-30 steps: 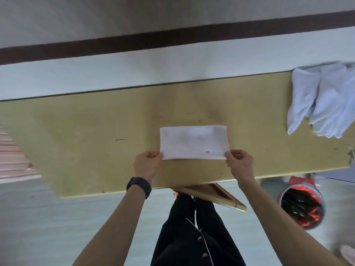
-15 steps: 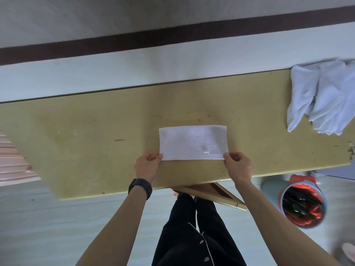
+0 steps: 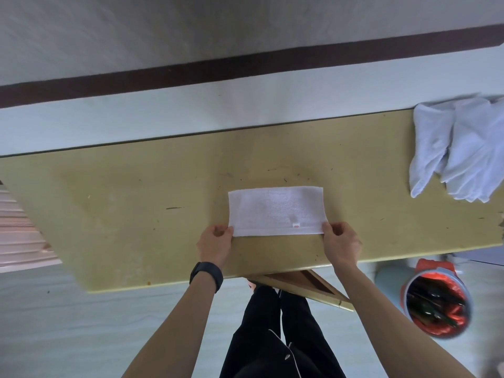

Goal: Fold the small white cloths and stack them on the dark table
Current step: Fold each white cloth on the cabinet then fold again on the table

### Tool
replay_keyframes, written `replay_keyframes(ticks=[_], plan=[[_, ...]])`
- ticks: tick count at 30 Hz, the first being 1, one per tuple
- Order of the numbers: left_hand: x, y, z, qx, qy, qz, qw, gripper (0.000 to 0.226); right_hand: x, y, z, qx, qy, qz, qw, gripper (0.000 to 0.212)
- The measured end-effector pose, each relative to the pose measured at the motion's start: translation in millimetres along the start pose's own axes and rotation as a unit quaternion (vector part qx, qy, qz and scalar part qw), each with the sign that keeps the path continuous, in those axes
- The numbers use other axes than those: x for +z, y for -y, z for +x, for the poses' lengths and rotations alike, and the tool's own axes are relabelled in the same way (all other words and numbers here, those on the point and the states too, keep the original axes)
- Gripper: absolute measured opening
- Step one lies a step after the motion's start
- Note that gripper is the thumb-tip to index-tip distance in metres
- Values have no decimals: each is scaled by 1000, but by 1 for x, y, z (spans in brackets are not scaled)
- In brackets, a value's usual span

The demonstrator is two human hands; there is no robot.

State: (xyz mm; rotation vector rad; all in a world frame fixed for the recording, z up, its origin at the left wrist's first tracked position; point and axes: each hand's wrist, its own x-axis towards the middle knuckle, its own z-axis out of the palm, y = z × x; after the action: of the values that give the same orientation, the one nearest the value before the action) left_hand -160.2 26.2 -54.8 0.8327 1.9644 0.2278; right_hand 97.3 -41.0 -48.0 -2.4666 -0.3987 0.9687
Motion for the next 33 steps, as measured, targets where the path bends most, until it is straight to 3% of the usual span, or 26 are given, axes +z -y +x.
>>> replay_keyframes(ticks=[11,19,24,33], plan=[[2,-4,-11,33,0,77,996,21,1,0,-1,-38,-5,-32,999,18],[3,-44,16,82,-23,9,996,29,5,35,32,-117,17,-64,991,31],[5,-62,35,77,-18,8,997,12,16,55,63,-113,42,-61,991,30],[5,-65,40,75,-36,10,996,13,23,60,74,-100,16,-68,993,20]])
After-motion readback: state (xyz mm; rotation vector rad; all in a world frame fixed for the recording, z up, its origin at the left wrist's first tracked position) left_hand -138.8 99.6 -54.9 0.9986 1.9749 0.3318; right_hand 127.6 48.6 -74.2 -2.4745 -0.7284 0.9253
